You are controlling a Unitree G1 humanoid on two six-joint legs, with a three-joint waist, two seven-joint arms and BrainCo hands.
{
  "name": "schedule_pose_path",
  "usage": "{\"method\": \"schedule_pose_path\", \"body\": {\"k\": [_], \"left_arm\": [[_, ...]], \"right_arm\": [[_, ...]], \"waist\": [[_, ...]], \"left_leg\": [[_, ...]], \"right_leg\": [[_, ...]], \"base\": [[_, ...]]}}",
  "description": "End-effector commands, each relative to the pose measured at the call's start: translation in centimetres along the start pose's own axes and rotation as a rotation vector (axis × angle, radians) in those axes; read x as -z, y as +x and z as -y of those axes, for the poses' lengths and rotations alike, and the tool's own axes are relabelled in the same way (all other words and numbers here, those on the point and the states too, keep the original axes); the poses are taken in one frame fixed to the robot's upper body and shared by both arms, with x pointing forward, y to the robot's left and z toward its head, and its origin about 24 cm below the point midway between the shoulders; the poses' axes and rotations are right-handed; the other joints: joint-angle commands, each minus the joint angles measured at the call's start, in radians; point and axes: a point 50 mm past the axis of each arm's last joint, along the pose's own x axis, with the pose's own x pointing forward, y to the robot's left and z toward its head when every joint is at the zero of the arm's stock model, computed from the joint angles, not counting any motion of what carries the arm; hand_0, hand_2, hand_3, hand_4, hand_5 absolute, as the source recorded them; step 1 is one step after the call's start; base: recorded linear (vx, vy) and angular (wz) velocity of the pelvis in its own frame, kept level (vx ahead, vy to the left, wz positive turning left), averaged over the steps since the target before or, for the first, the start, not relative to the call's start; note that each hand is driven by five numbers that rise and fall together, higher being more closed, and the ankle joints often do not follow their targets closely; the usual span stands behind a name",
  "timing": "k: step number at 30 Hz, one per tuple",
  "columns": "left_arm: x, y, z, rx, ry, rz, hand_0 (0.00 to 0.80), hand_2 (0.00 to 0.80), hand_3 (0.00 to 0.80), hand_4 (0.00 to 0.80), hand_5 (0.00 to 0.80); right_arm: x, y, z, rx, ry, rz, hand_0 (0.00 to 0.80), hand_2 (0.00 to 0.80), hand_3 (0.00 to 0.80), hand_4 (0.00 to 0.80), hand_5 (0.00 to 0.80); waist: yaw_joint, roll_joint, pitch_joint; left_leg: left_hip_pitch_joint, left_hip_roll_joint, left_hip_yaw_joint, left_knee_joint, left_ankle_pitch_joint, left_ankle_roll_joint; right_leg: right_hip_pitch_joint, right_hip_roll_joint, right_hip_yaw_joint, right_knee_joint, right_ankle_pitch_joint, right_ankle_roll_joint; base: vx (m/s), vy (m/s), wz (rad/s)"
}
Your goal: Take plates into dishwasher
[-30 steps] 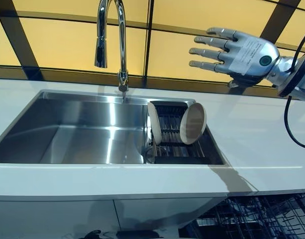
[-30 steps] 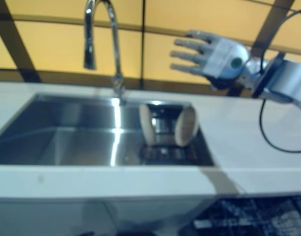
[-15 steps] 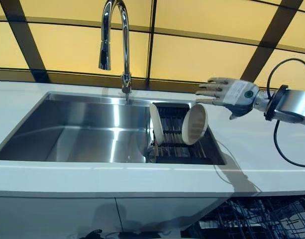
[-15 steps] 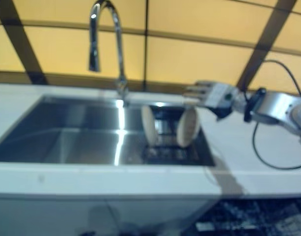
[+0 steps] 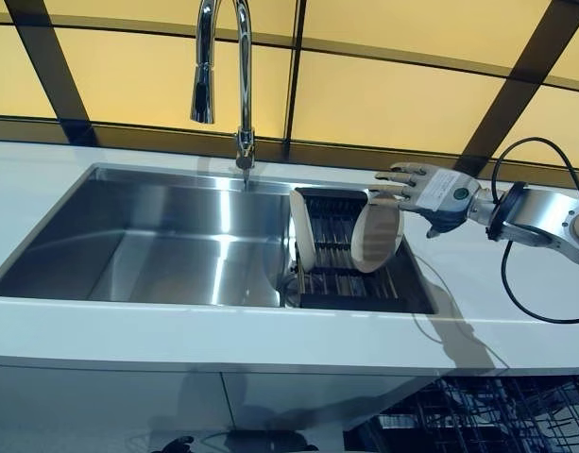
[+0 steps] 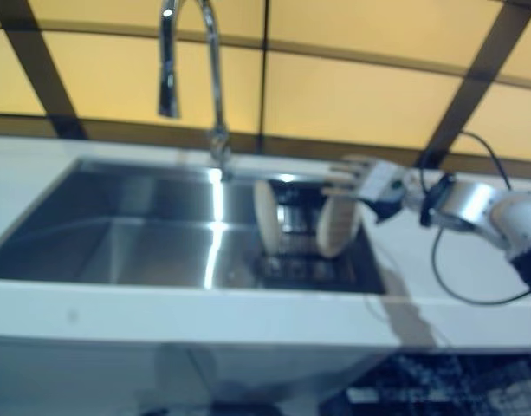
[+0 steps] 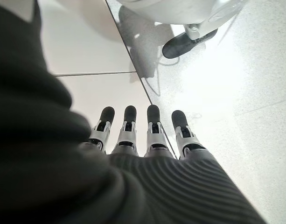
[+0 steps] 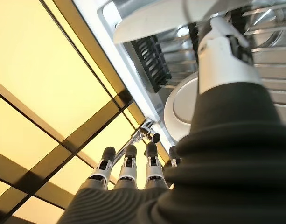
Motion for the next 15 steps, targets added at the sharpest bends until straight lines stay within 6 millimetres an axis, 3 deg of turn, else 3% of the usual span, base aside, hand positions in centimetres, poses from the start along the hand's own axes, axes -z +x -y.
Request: {"method": "schedule_pose_path", "body": {"k": [1, 15], "left_arm": [[-1.2, 0.1, -0.9, -0.008, 0.082, 0.047, 0.0, 0.0, 0.0, 0.0, 0.0], [-1.2, 0.1, -0.5, 0.0, 0.08, 0.053, 0.0, 0.0, 0.0, 0.0, 0.0]], "right_arm": [[2.1, -0.5, 0.7, 0.08, -0.024, -0.142, 0.0, 0.0, 0.0, 0.0, 0.0], [1.7, -0.4, -0.7, 0.067, -0.044, -0.177, 0.0, 0.0, 0.0, 0.0, 0.0]], "waist": [[0.051, -0.026, -0.002], [0.058, -0.018, 0.007]], "left_leg": [[-0.038, -0.009, 0.056, 0.041, -0.02, -0.015], [-0.045, -0.006, 0.048, 0.051, -0.022, -0.019]], "right_leg": [[0.095, 0.014, -0.025, 0.015, -0.106, 0.06], [0.097, 0.016, -0.032, 0.013, -0.111, 0.057]], "base": [[0.0, 0.0, 0.0], [0.002, -0.002, 0.01]]}}
